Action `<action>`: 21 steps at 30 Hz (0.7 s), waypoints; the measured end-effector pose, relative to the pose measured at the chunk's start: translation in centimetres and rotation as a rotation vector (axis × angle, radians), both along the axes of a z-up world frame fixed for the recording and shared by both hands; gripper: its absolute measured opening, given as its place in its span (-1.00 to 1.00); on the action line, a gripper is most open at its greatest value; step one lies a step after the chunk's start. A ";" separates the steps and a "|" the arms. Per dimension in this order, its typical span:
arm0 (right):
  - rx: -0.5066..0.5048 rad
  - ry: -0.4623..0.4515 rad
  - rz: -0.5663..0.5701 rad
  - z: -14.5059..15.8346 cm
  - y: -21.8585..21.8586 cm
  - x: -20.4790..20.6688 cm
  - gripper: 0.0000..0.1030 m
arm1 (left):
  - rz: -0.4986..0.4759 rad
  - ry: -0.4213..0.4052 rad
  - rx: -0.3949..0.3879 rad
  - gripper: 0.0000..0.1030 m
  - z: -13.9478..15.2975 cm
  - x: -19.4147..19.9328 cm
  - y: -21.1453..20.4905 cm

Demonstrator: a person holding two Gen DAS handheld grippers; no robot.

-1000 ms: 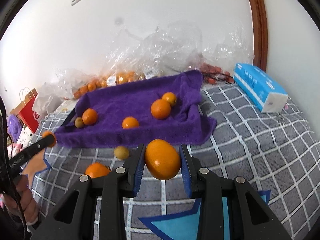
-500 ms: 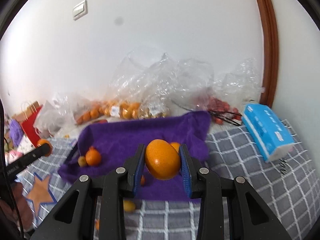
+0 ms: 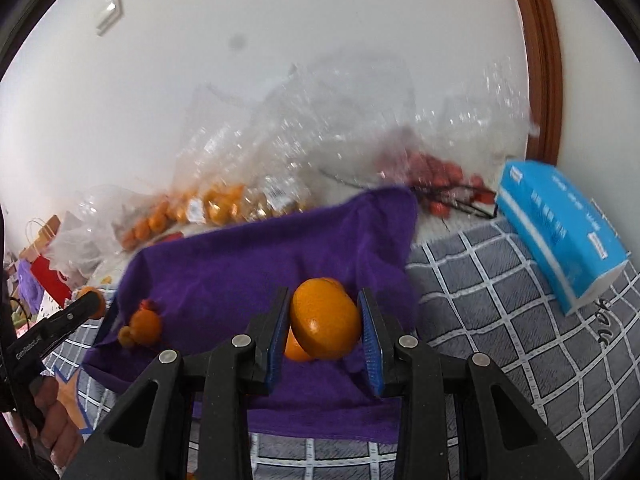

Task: Organize fruits
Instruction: 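Carry the orange over the purple towel with the left tool while the right lowers its orange there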

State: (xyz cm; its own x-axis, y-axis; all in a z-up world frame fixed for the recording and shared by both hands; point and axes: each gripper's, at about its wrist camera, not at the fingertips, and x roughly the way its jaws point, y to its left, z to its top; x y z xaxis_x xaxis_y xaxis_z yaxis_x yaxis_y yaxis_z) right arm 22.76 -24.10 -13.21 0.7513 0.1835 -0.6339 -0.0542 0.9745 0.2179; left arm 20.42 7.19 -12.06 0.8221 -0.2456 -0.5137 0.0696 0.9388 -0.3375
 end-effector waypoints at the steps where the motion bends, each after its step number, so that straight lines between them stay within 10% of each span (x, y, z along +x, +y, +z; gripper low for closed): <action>1: -0.002 0.001 -0.001 -0.1 0.0 0.1 -0.35 | 0.006 -0.002 0.004 -0.34 0.0 0.1 0.1; 21: -0.039 0.052 0.021 -2.0 0.0 0.7 -0.35 | -0.050 0.037 -0.044 -0.34 -1.3 0.8 -0.5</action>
State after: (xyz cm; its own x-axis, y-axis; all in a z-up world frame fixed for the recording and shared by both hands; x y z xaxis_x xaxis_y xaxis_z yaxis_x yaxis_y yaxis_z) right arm 23.43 -24.14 -15.24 0.7135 0.1737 -0.6787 -0.0646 0.9810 0.1832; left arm 21.17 6.71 -13.31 0.7887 -0.3094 -0.5313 0.1030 0.9184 -0.3820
